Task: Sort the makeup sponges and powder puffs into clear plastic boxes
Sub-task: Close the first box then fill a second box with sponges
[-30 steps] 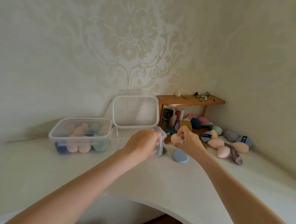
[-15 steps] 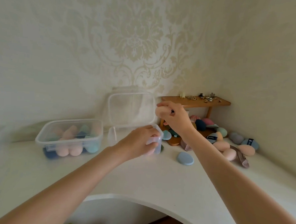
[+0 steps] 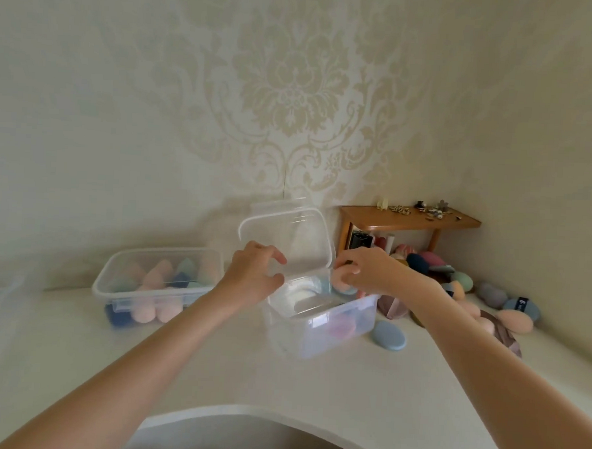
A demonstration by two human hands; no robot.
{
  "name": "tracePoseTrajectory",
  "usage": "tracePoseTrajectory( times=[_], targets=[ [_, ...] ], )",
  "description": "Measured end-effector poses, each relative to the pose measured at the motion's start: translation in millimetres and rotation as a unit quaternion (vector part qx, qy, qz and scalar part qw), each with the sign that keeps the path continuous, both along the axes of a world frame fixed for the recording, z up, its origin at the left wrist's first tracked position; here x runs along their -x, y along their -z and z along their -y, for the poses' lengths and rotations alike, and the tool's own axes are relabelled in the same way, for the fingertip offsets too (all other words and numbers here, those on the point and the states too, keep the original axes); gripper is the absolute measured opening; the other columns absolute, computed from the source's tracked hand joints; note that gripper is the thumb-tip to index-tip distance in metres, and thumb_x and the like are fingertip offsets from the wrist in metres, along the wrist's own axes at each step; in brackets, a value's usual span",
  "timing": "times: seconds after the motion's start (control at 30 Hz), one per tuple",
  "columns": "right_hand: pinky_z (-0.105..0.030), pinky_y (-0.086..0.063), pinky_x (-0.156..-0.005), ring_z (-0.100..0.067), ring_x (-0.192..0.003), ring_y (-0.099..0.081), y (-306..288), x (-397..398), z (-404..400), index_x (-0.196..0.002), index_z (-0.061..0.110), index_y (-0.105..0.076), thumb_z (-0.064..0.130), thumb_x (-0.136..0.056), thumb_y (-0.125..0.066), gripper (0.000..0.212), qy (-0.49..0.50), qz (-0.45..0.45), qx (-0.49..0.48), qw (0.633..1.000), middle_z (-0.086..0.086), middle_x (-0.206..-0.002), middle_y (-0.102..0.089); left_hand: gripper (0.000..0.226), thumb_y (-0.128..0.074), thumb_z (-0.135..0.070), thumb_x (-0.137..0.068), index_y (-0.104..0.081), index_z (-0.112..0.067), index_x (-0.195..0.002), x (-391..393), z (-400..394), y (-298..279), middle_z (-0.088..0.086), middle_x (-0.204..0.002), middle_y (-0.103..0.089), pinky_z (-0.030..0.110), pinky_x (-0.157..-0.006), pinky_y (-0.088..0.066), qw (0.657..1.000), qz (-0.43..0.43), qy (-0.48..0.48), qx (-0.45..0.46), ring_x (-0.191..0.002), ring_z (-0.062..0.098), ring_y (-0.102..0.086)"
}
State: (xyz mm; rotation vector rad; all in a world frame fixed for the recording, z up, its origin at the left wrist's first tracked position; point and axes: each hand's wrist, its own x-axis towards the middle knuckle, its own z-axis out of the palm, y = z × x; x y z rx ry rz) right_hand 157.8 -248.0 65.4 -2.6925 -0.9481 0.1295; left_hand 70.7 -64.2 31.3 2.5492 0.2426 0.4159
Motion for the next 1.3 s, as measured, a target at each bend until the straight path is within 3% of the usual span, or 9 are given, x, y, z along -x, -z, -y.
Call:
tracePoseTrajectory(
  times=[0.13, 0.27, 0.43, 0.53, 0.63, 0.83, 1.07, 1.2, 1.3],
  targets=[
    [-0.015, -0.042, -0.059, -0.006, -0.072, -0.055, -11.3, 7.1, -9.8, -0.113, 0.015, -0.051, 0.017, -0.082, -0.067, 0.035, -0.010, -0.068, -0.002, 0.998, 0.002, -0.100, -0.057, 0.033, -0.056, -0.013, -0.087, -0.056, -0.018, -0.119, -4.4, 16.3, 6.8, 0.007, -0.127, -0.048, 0.024, -0.095, -0.035, 0.999, -0.009, 0.047, -0.008, -0.118, 0.022, -0.049],
    [-0.012, -0.049, -0.061, -0.003, -0.063, -0.059, -2.6, 13.4, -37.1, -0.114, 0.014, -0.059, 0.009, -0.081, -0.067, 0.035, -0.048, -0.118, 0.008, 0.992, -0.008, -0.109, -0.067, 0.032, -0.059, -0.022, -0.087, -0.057, -0.017, -0.118, -4.2, 20.4, 12.1, -0.001, -0.124, -0.054, 0.021, -0.085, -0.042, 0.998, -0.005, 0.046, 0.049, -0.105, 0.014, -0.057],
    [-0.010, -0.050, -0.052, -0.004, -0.060, -0.061, 21.3, 15.9, -42.3, -0.113, 0.018, -0.060, 0.010, -0.085, -0.063, 0.029, -0.014, -0.161, -0.009, 0.987, -0.005, -0.097, -0.066, 0.034, -0.050, -0.021, -0.091, -0.047, -0.018, -0.124, 8.0, 4.6, 16.1, 0.003, -0.125, -0.040, 0.029, -0.086, -0.043, 0.991, 0.015, -0.053, -0.119, -0.109, 0.023, -0.050],
    [-0.018, -0.057, -0.064, -0.016, -0.067, -0.067, 29.9, 23.4, -39.2, -0.106, 0.016, -0.053, 0.007, -0.086, -0.061, 0.023, 0.020, -0.218, -0.046, 0.975, -0.008, -0.099, -0.064, 0.034, -0.051, -0.012, -0.090, -0.049, -0.017, -0.123, 6.5, -2.2, 18.8, 0.005, -0.127, -0.037, 0.028, -0.084, -0.044, 0.997, -0.018, -0.016, -0.071, -0.104, 0.024, -0.055],
    [-0.031, -0.058, -0.081, -0.025, -0.077, -0.068, 31.4, 29.0, -37.8, -0.106, 0.014, -0.049, 0.004, -0.083, -0.065, 0.030, 0.041, -0.247, -0.092, 0.964, -0.003, -0.096, -0.060, 0.034, -0.046, 0.002, -0.089, -0.058, -0.016, -0.114, -1.1, -0.7, 20.8, 0.005, -0.122, -0.044, 0.028, -0.089, -0.046, 0.999, 0.023, 0.000, -0.030, -0.103, 0.023, -0.057],
    [-0.035, -0.054, -0.085, -0.024, -0.074, -0.069, 25.8, 21.8, -45.5, -0.086, 0.014, -0.046, 0.008, -0.078, -0.069, 0.026, 0.069, -0.135, -0.153, 0.976, -0.014, -0.092, -0.073, 0.036, -0.043, 0.007, -0.090, -0.060, -0.011, -0.117, -21.0, 2.8, 19.0, 0.005, -0.122, -0.055, 0.020, -0.088, -0.042, 0.995, 0.094, 0.020, -0.002, -0.106, 0.018, -0.059],
    [-0.026, -0.045, -0.081, -0.024, -0.105, -0.061, 35.4, 17.3, -69.2, -0.105, 0.006, -0.067, 0.008, -0.081, -0.063, 0.024, 0.092, -0.096, -0.113, 0.985, -0.009, -0.113, -0.066, 0.040, -0.046, 0.002, -0.088, -0.050, -0.009, -0.126, -22.5, -0.5, 28.3, 0.008, -0.131, -0.051, 0.025, -0.098, -0.039, 0.994, 0.041, 0.068, 0.072, -0.120, 0.020, -0.051],
    [-0.028, -0.046, -0.087, -0.025, -0.108, -0.061, 33.7, 12.4, -65.7, -0.107, 0.005, -0.070, 0.006, -0.080, -0.067, 0.027, 0.103, -0.114, -0.112, 0.982, -0.011, -0.112, -0.068, 0.048, -0.058, -0.017, -0.086, -0.046, -0.021, -0.132, -26.6, 2.4, 22.3, 0.004, -0.132, -0.046, 0.031, -0.099, -0.040, 0.995, -0.017, 0.094, -0.025, -0.120, 0.025, -0.047],
    [-0.030, -0.050, -0.093, -0.021, -0.092, -0.064, 28.1, 8.5, -52.3, -0.101, 0.003, -0.071, 0.005, -0.084, -0.064, 0.019, 0.098, -0.123, -0.125, 0.980, -0.012, -0.104, -0.070, 0.049, -0.053, -0.015, -0.088, -0.043, -0.026, -0.135, -35.5, 7.8, 16.1, 0.001, -0.134, -0.043, 0.029, -0.093, -0.036, 0.988, -0.060, 0.086, -0.115, -0.118, 0.030, -0.047]
  ],
)
